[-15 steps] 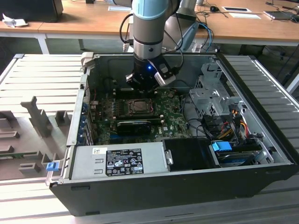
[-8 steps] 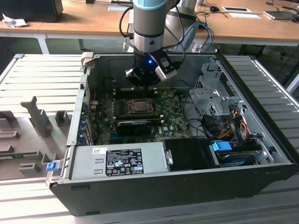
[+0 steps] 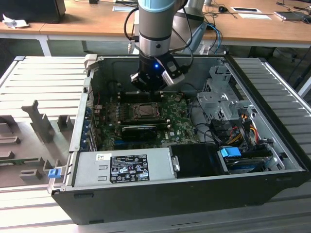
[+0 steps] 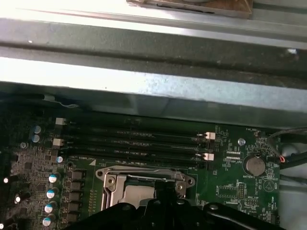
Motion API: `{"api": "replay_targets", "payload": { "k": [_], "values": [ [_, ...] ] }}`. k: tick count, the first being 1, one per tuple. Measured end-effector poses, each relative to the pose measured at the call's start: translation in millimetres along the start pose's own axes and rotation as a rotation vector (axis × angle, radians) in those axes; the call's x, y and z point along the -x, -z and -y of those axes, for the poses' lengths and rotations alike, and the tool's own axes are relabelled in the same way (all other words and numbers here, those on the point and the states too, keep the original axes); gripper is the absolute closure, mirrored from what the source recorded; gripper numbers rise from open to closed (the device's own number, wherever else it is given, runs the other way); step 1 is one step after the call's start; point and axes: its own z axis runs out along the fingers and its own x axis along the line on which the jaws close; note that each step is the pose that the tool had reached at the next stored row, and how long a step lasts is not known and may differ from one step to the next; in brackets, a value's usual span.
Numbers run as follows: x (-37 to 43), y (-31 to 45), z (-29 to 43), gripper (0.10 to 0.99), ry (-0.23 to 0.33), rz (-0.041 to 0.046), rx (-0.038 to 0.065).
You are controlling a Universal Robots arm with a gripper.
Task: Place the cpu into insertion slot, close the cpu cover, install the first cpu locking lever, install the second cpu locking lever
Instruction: 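Install the second cpu locking lever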
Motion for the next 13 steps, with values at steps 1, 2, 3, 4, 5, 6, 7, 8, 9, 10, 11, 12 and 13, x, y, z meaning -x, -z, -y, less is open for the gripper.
{"api": "replay_targets", "payload": {
  "k": [1,2,3,4,5,6,7,8,9,10,11,12,13],
  "values": [
    [0.0,0.0,0.5,0.98,0.0,0.0,0.0],
    [-0.1,0.1,1.3,0.98,0.0,0.0,0.0],
    [-0.2,0.3,2.3,0.98,0.0,0.0,0.0],
    [-0.3,0.3,3.1,0.98,0.0,0.0,0.0],
    [-0.3,0.4,3.7,0.98,0.0,0.0,0.0],
    [-0.4,0.5,4.8,0.98,0.0,0.0,0.0],
    [-0.5,0.6,5.5,0.98,0.0,0.0,0.0],
    [-0.5,0.7,6.1,0.98,0.0,0.0,0.0],
    [-0.6,0.7,6.4,0.98,0.0,0.0,0.0],
    [-0.6,0.8,7.1,0.98,0.0,0.0,0.0],
    [-0.7,0.9,7.9,0.98,0.0,0.0,0.0],
    [-0.8,0.9,8.7,0.98,0.0,0.0001,0.0],
    [-0.8,1.4,8.9,0.98,0.0,-0.0002,0.0]
  ]
}}
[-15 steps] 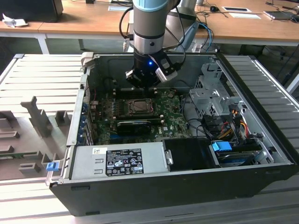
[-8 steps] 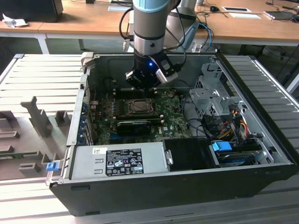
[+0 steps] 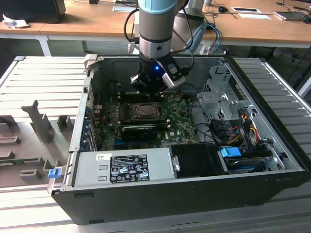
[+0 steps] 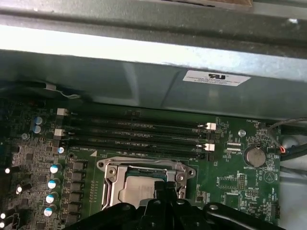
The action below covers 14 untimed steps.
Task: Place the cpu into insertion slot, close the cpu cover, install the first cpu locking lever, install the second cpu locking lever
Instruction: 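Install the second cpu locking lever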
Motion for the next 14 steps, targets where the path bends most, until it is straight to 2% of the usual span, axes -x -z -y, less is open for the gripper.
{"api": "replay_targets", "payload": {
  "k": [3,5,9,10,12,14],
  "values": [
    [0.2,4.0,-0.2,0.98,0.0,0.0001,0.0],
    [0.4,9.8,-0.8,0.98,0.0,0.0001,0.0],
    [0.1,10.4,1.7,0.98,0.0,0.0002,0.0],
    [-0.3,10.7,5.0,0.98,0.0,0.0001,0.0],
    [-1.7,12.0,16.7,0.98,0.0,-0.0001,0.0],
    [-2.2,12.6,21.8,0.98,0.0,-0.0001,0.0]
  ]
}}
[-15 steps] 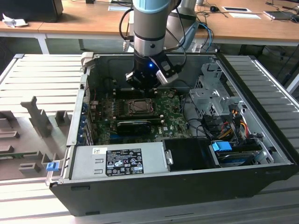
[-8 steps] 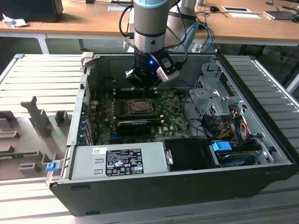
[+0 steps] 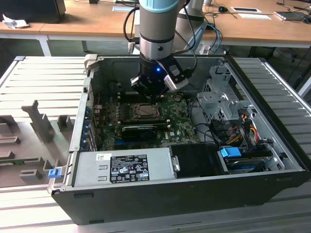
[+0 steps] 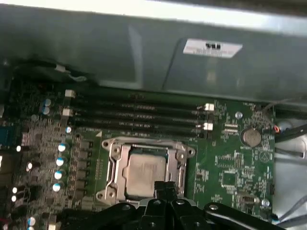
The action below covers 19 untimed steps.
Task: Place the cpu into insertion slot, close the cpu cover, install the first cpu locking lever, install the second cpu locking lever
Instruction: 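Install the second cpu locking lever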
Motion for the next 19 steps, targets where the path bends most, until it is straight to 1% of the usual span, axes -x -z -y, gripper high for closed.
{"api": "replay_targets", "payload": {
  "k": [2,4,6,8,19],
  "values": [
    [-0.3,0.4,2.7,0.98,0.0,0.0,0.0],
    [-0.4,2.6,4.4,0.98,0.0,-0.0002,0.0],
    [-1.0,3.4,10.6,0.98,0.0,-0.0002,0.001],
    [-1.3,3.6,13.9,0.98,0.0,-0.0003,0.001],
    [-1.5,3.1,15.8,0.98,0.0,-0.0002,0.001]
  ]
}}
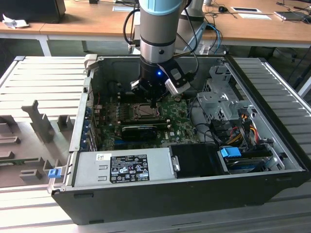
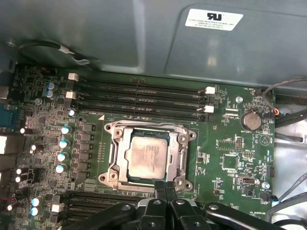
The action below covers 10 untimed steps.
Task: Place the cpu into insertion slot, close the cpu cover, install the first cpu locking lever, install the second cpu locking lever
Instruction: 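Install the second cpu locking lever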
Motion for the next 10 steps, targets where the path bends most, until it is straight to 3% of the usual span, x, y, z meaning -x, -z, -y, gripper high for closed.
{"api": "replay_targets", "payload": {
  "k": [10],
  "values": [
    [-0.6,0.0,3.4,0.98,0.0,0.0,0.0]
  ]
}}
